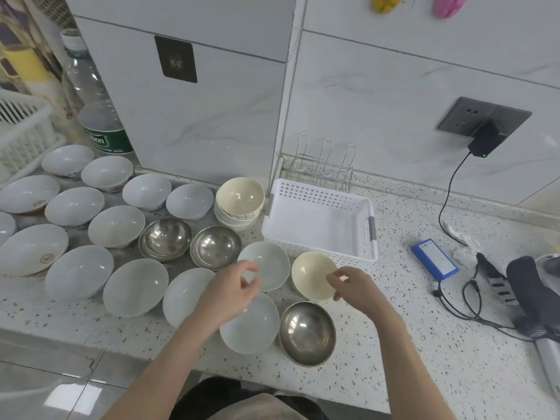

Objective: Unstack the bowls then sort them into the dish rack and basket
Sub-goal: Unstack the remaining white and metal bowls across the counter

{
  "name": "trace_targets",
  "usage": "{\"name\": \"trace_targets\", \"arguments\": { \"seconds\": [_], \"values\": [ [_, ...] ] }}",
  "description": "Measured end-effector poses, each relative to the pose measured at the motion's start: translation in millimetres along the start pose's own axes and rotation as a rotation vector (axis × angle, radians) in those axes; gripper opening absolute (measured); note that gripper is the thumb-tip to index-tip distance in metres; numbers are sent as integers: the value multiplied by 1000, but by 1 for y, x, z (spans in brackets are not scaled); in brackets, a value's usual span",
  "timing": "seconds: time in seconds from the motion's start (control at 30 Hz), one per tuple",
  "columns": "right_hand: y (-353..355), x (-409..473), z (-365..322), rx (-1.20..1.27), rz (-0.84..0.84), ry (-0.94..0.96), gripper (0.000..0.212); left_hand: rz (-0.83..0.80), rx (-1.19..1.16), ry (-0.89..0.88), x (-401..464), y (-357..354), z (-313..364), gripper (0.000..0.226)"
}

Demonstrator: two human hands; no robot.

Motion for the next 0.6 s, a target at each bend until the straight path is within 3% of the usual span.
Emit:
{"name": "trace_targets", "arguments": {
  "seconds": [0.2,0.3,0.5,0.6],
  "values": [
    [0,19,-72,12,21,107,20,202,-272,85,45,52,-28,10],
    [-11,24,-101,22,27,142,20,265,-188,178,73,74,-44,26],
    [-43,27,-127,64,7,88,18,180,-118,248,127,91,-50,69],
    [-55,27,-128,53,-8,49,19,143,-22,252,147,94,-51,76]
  ]
}}
Point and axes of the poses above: each hand's wrist, its own x-axis towards the middle knuckle, its own y-axis out of the back of the hand, z = x × y, the point moved 5 cm from there along x, towards the middle knuckle, and after that the axes turned 9 degrees about -y, right-handed, at the moved point
